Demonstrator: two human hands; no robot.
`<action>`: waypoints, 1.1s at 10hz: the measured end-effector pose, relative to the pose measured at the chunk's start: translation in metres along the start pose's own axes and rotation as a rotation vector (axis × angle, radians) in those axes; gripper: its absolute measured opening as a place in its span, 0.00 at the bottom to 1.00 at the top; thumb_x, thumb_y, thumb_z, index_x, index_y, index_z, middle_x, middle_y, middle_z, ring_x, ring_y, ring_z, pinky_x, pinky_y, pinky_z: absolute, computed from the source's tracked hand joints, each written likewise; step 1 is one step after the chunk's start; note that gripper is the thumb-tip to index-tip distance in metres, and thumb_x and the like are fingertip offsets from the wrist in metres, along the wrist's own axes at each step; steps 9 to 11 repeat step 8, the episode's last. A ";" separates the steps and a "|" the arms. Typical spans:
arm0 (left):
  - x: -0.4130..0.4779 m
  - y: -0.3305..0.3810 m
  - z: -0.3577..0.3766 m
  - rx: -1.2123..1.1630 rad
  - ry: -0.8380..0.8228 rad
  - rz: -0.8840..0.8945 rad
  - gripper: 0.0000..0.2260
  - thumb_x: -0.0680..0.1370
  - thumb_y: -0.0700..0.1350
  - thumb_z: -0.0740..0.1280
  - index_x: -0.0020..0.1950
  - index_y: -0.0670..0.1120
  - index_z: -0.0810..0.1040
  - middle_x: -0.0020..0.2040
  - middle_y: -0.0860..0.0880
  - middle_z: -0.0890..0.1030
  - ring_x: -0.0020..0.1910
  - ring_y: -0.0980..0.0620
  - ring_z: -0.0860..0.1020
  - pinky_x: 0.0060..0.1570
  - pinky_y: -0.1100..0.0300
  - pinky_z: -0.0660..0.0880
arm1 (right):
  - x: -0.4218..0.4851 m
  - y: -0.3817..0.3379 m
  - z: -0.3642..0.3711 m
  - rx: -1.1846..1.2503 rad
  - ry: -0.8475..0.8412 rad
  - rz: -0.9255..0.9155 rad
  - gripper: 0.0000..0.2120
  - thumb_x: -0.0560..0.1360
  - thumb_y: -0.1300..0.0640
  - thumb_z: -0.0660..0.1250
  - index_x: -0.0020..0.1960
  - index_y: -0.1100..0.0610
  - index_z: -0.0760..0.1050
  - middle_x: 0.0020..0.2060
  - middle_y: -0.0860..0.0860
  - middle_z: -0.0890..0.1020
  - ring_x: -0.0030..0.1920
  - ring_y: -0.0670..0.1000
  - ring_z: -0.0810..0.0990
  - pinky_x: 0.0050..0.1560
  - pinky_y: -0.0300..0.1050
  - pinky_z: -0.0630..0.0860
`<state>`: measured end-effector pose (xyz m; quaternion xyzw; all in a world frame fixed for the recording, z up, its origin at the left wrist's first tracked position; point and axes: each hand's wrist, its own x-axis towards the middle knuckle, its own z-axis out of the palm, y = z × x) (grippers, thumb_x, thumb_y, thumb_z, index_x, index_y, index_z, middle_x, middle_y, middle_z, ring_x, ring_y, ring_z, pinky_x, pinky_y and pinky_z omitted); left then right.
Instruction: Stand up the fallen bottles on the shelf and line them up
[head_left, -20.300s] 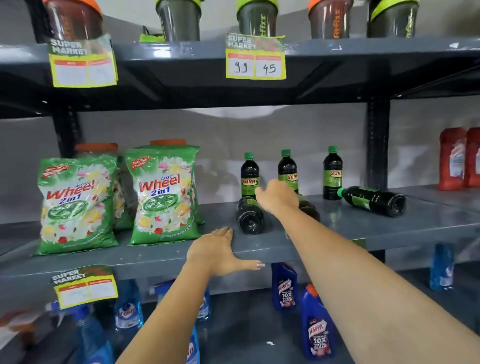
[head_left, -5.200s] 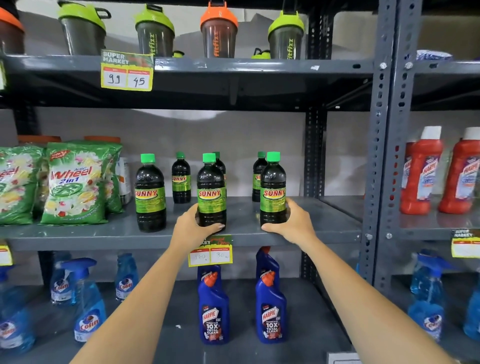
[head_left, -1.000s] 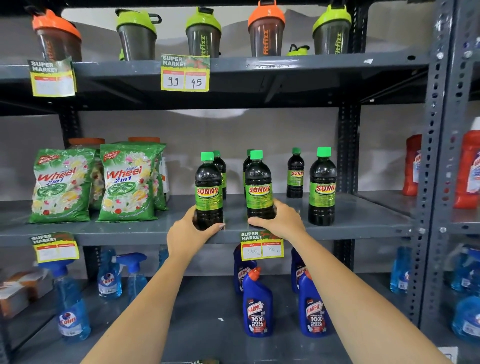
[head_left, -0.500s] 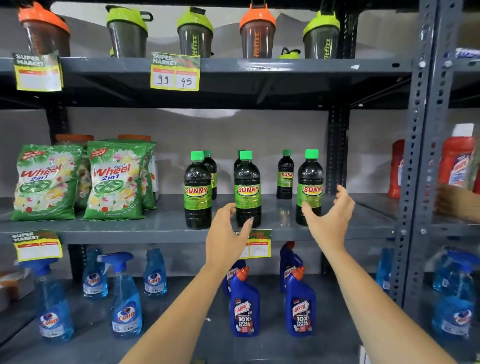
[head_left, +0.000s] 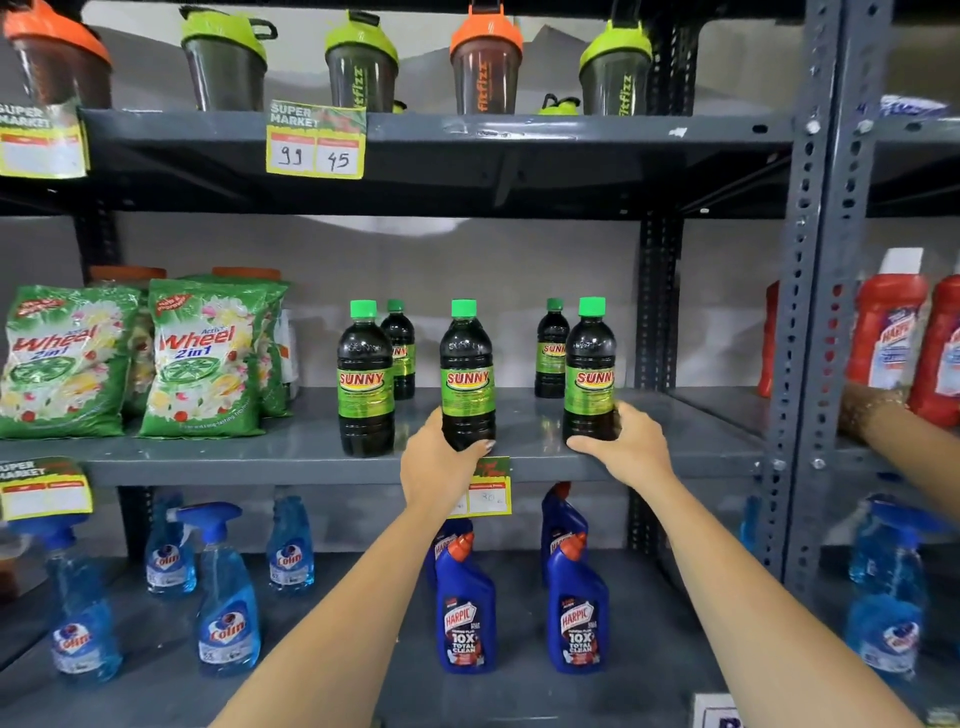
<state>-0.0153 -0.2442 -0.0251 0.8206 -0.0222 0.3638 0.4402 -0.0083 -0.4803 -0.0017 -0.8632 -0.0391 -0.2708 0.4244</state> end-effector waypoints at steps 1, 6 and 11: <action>-0.001 0.002 -0.001 -0.017 0.000 0.002 0.18 0.68 0.53 0.77 0.55 0.53 0.79 0.46 0.55 0.84 0.46 0.54 0.81 0.45 0.55 0.78 | 0.001 0.003 0.000 -0.004 0.001 -0.004 0.28 0.64 0.46 0.79 0.61 0.52 0.76 0.55 0.51 0.83 0.56 0.53 0.80 0.53 0.49 0.75; -0.002 0.008 -0.011 -0.022 -0.021 -0.034 0.30 0.64 0.55 0.80 0.62 0.47 0.76 0.55 0.51 0.83 0.48 0.57 0.77 0.49 0.59 0.75 | 0.001 0.004 0.000 -0.037 -0.093 -0.026 0.29 0.69 0.48 0.77 0.67 0.53 0.72 0.59 0.52 0.81 0.58 0.54 0.79 0.56 0.49 0.74; -0.006 0.009 -0.017 -0.036 -0.071 0.028 0.30 0.66 0.58 0.78 0.63 0.49 0.73 0.53 0.55 0.81 0.52 0.55 0.79 0.49 0.57 0.76 | -0.008 0.003 0.002 0.050 -0.062 -0.061 0.43 0.69 0.45 0.76 0.75 0.56 0.57 0.71 0.54 0.69 0.71 0.55 0.68 0.66 0.53 0.69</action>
